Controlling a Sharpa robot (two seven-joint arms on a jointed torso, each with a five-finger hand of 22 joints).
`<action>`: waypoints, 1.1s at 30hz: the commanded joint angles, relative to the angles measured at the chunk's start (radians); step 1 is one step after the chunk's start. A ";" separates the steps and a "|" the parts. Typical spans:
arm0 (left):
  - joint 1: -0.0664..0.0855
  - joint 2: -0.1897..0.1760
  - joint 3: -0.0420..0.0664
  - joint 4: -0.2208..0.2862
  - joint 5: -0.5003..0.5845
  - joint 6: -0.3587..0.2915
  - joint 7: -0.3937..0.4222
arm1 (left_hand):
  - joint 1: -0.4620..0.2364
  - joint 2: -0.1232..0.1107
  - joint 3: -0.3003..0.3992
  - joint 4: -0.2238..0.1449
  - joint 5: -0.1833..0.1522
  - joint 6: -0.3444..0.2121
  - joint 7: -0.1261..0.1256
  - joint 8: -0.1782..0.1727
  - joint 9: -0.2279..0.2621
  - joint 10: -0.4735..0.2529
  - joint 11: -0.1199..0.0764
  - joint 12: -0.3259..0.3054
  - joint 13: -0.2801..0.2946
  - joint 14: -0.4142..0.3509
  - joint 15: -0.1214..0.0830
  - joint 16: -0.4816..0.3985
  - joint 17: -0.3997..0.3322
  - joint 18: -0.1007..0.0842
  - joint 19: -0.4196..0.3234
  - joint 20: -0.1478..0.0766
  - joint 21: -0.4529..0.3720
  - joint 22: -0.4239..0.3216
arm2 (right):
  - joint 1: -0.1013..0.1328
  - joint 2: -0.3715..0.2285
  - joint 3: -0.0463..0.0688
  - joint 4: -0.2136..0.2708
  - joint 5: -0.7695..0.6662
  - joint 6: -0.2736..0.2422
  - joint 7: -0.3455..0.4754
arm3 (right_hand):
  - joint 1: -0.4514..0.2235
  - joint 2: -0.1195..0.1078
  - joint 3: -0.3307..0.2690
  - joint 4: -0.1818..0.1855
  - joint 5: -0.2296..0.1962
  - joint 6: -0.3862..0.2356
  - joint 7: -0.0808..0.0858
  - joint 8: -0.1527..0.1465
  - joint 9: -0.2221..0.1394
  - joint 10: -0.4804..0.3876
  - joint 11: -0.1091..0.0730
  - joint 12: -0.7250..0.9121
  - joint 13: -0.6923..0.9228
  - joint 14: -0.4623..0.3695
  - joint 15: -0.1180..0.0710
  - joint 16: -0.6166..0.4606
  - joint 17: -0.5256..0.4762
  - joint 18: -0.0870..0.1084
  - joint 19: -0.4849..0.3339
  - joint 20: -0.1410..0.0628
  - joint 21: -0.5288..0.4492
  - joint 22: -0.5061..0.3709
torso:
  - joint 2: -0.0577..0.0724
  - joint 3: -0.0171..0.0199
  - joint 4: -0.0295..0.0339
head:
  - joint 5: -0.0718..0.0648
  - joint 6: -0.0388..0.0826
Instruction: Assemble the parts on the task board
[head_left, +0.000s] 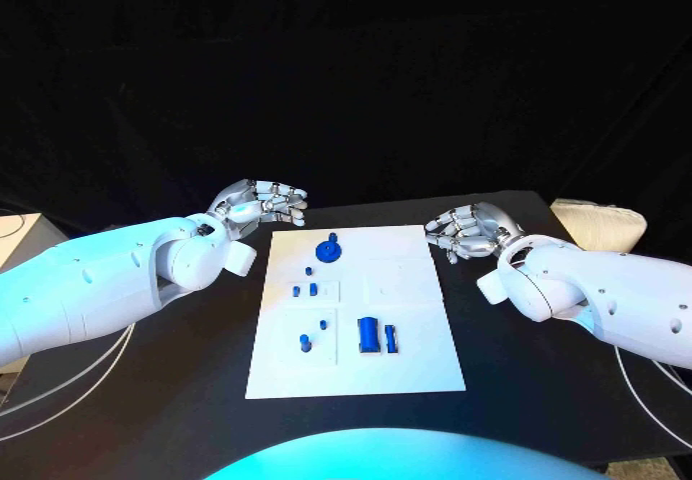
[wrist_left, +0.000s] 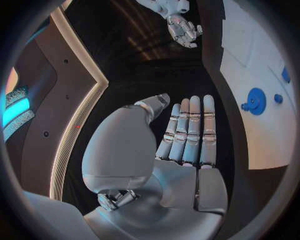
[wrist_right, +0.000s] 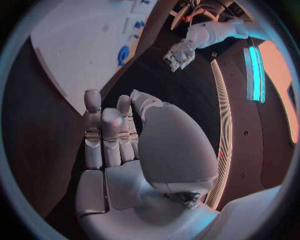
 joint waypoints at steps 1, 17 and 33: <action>0.000 0.037 0.002 -0.068 0.148 -0.039 0.083 | -0.008 -0.010 -0.006 0.022 -0.094 -0.024 -0.009 -0.026 -0.004 0.013 0.017 -0.095 0.000 -0.004 0.019 -0.123 -0.026 0.011 -0.008 0.023 -0.097 -0.067 | 0.002 0.039 0.007 -0.088 0.290 0.051 0.202 | -0.020 -0.020 0.085 -0.017 -0.035 -0.003 0.033 -0.025 -0.016 0.026 0.024 -0.182 -0.238 -0.086 0.024 -0.239 -0.126 0.012 -0.052 0.027 -0.131 -0.104 | -0.016 -0.0002 -0.0028 | 0.009 0.037; -0.008 0.086 0.007 -0.114 0.116 -0.091 0.065 | -0.612 0.179 -0.521 -0.083 -0.154 -0.903 -0.178 -0.299 -0.222 -1.059 -0.133 -0.286 -0.064 -0.893 -0.097 -0.619 -0.296 -0.169 -0.805 -0.210 -0.546 -0.490 | -0.015 0.085 0.042 -0.137 0.289 -0.014 0.199 | -0.692 0.198 -0.415 -0.207 -0.165 -0.902 -0.135 -0.377 -0.327 -1.107 -0.058 -0.469 -0.843 -1.298 0.012 -0.899 -0.882 -0.170 -1.140 -0.094 -0.434 -1.153 | -0.017 -0.0050 0.0144 | 0.006 0.094; -0.065 0.032 0.047 0.215 0.093 -0.555 0.133 | -1.350 0.179 -0.521 -0.083 -0.154 -0.903 -0.178 -0.299 -0.222 -1.059 -0.133 -0.286 -0.064 -0.893 -0.097 -0.619 -0.296 -0.169 -0.805 -0.210 -0.546 -0.490 | -0.113 0.034 0.173 0.185 0.464 -0.273 0.354 | -1.421 0.198 -0.415 -0.207 -0.165 -0.902 -0.135 -0.377 -0.327 -1.107 -0.058 -0.469 -0.843 -1.298 0.012 -0.899 -0.882 -0.170 -1.140 -0.094 -0.434 -1.153 | -0.015 -0.0306 0.0841 | -0.033 0.221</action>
